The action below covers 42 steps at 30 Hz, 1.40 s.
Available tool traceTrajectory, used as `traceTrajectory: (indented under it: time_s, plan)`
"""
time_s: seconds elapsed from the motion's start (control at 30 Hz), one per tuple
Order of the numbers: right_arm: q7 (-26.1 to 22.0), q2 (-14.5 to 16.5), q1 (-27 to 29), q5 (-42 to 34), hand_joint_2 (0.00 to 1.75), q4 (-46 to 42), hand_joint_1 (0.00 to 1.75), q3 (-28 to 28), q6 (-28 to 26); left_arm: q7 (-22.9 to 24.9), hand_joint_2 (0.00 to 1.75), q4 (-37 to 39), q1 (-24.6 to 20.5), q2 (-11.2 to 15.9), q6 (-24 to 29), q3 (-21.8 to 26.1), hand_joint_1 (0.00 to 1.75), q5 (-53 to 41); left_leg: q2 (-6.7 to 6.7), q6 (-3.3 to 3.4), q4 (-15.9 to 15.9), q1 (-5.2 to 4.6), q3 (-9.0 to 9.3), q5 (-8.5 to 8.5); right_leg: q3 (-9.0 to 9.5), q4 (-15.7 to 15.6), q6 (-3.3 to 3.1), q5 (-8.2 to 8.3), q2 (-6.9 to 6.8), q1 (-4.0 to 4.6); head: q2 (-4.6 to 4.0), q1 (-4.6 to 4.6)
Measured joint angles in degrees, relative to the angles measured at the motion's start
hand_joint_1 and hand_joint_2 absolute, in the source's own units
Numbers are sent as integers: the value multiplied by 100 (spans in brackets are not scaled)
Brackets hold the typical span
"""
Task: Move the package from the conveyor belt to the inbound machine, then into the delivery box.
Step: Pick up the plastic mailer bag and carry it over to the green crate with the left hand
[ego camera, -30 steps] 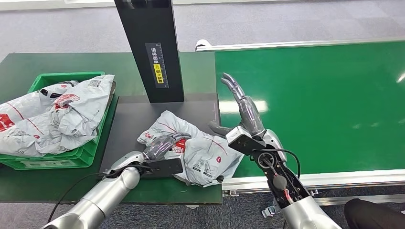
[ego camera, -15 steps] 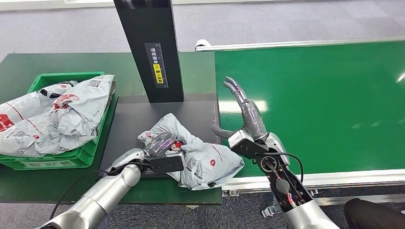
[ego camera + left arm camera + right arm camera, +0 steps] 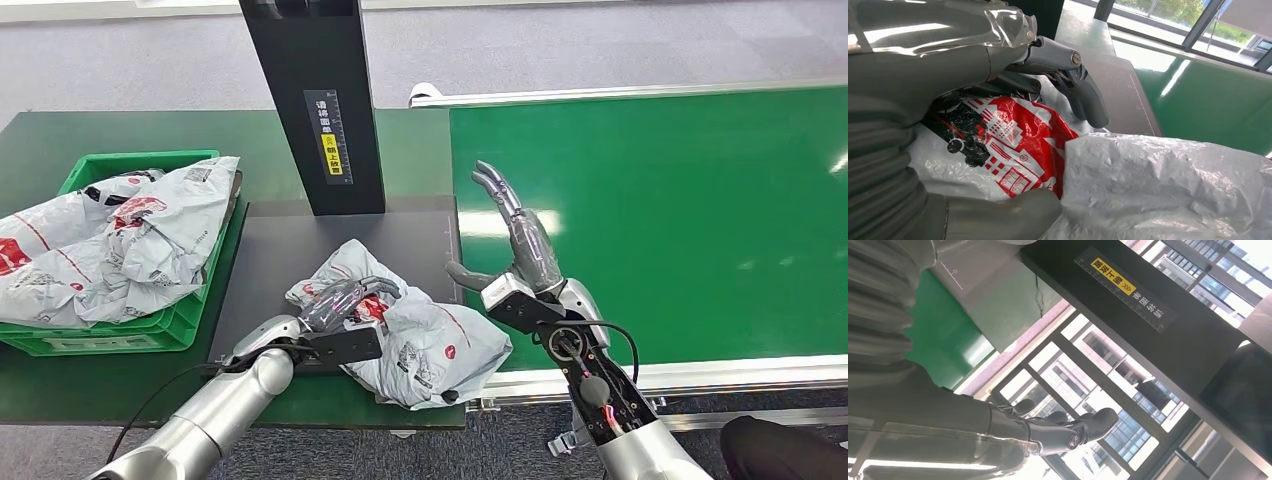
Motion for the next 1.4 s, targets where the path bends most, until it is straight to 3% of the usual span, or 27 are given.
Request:
traceTrajectory:
  time_s: [0.13, 0.2, 0.33, 0.43, 0.53, 0.63, 0.77, 1.03, 1.4]
  plan:
    - [0, -4, 1, 2, 175, 0, 0, -8, 0, 0, 175, 0, 7, -7, 2, 7, 63, 1, 0, 0, 0, 0, 0, 0, 0, 0, 0, 0, 0, 0, -1, 0]
    - [0, -4, 1, 2, 175, 0, 0, -14, 0, 0, 175, -1, 8, -8, 2, 10, 72, 1, 0, 0, 0, 0, 0, 0, 0, 0, 0, 0, 0, 0, -1, 0]
    - [-3, -7, 3, 2, 175, -1, 0, -19, -3, -11, 175, -5, 22, -11, 42, 34, 141, 60, 0, 0, 0, 0, 0, 0, 0, 0, 0, 0, 0, 0, -1, 0]
    - [-24, -9, 33, 4, 175, -20, 0, -22, -27, -104, 175, -90, 93, -32, 302, 145, 154, 305, 2, 0, 0, 0, 0, 0, -2, 0, 0, 0, 0, 0, 0, 0]
    - [-55, -32, 114, 6, 175, -79, 0, -37, -81, -264, 175, -372, 249, -69, 1113, 383, 174, 581, 4, 0, 0, 0, -3, 0, -8, 0, 0, 0, 1, 0, 1, 0]
    - [-80, -58, 192, 1, 175, -132, 0, -65, -120, -455, 175, -868, 376, -85, 2057, 705, 175, 911, 2, -1, 0, 0, -9, -1, -11, 0, 0, 0, 0, 0, -1, 0]
    - [-105, -80, 209, -22, 175, -141, 0, -72, -171, -699, 175, -1519, 519, -79, 2678, 1142, 175, 1425, 3, -1, 0, 0, -13, -1, -14, 0, 0, 0, 0, 1, -2, 0]
    - [-168, -83, 197, -61, 175, -140, 0, -69, -195, -958, 175, -2113, 752, -48, 2955, 1564, 175, 1740, 2, -1, 0, 0, -14, -1, -13, 0, 0, 0, 0, 0, 0, 0]
    - [-192, -69, 123, -113, 175, -135, 0, -44, -195, -1237, 175, -2412, 1001, -22, 3200, 1681, 175, 1959, -1, -1, 0, 0, -18, -1, -16, 0, 0, -1, 0, 0, 1, 0]
